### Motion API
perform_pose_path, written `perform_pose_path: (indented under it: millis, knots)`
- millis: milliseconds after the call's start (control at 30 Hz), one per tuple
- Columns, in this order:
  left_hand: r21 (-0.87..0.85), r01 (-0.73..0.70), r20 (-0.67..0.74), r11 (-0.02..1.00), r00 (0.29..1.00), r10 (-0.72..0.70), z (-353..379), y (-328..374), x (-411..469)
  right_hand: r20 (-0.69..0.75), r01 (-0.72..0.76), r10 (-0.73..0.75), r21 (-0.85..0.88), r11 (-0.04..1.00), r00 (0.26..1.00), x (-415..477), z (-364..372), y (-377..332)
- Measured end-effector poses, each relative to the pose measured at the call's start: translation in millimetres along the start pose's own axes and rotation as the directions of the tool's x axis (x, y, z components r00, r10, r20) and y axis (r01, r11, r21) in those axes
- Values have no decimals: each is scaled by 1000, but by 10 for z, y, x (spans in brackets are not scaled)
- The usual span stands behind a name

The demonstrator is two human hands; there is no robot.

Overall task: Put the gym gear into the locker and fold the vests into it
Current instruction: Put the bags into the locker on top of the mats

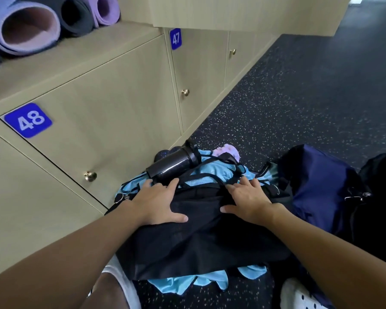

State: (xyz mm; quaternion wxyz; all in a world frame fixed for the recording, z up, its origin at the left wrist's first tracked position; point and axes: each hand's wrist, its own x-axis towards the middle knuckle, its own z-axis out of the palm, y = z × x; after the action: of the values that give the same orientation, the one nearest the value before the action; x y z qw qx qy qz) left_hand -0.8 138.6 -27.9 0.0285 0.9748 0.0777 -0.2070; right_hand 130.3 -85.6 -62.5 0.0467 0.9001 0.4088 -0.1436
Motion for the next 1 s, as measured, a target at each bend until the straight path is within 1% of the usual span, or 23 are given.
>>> perform_pose_path:
  millis: [133, 200, 267, 400, 467, 500, 567, 600, 733, 800, 933, 1000]
  knots:
    - [54, -14, 42, 998, 999, 11, 99, -10, -29, -52, 38, -35, 51, 998, 998, -55, 79, -18]
    - [13, 2, 49, 1000, 999, -3, 131, -3, -60, -33, 49, -45, 120, 992, 998, -69, 80, -30]
    - [-41, 23, 69, 999, 997, -21, 127, 26, -104, 0, 50, -51, 148, 988, 999, -94, 58, -29]
    - [-171, 23, 24, 985, 1000, -19, 136, 48, -164, -40, 50, -43, 207, 977, 998, -170, 25, -54]
    - [-192, 75, 74, 978, 995, -62, 163, 53, -157, 7, 19, -20, 191, 981, 1000, -171, 42, -61]
    - [-163, 92, 99, 982, 992, -77, 194, 52, -143, 33, 12, -18, 155, 988, 999, -164, 66, -61]
    - [-95, 91, 104, 991, 991, -81, 280, 25, -120, 46, 30, -33, 74, 997, 998, -154, 120, -61]
    - [-90, 92, 99, 992, 992, -83, 318, 10, -112, 36, 38, -39, 51, 998, 999, -154, 138, -59]
    - [-181, 115, 110, 977, 989, -96, 395, 11, -100, -26, 55, -55, 11, 998, 998, -136, 218, -44]
    - [-213, 112, 107, 971, 990, -91, 391, 13, -99, -5, 66, -66, 27, 997, 998, -113, 248, -35]
    - [-281, 100, 85, 954, 993, -79, 387, 14, -88, 17, 83, -86, 124, 989, 996, -88, 207, 2]
    - [-285, 103, 110, 953, 991, -74, 409, 10, -70, 2, 87, -88, 108, 990, 996, -89, 166, 4]
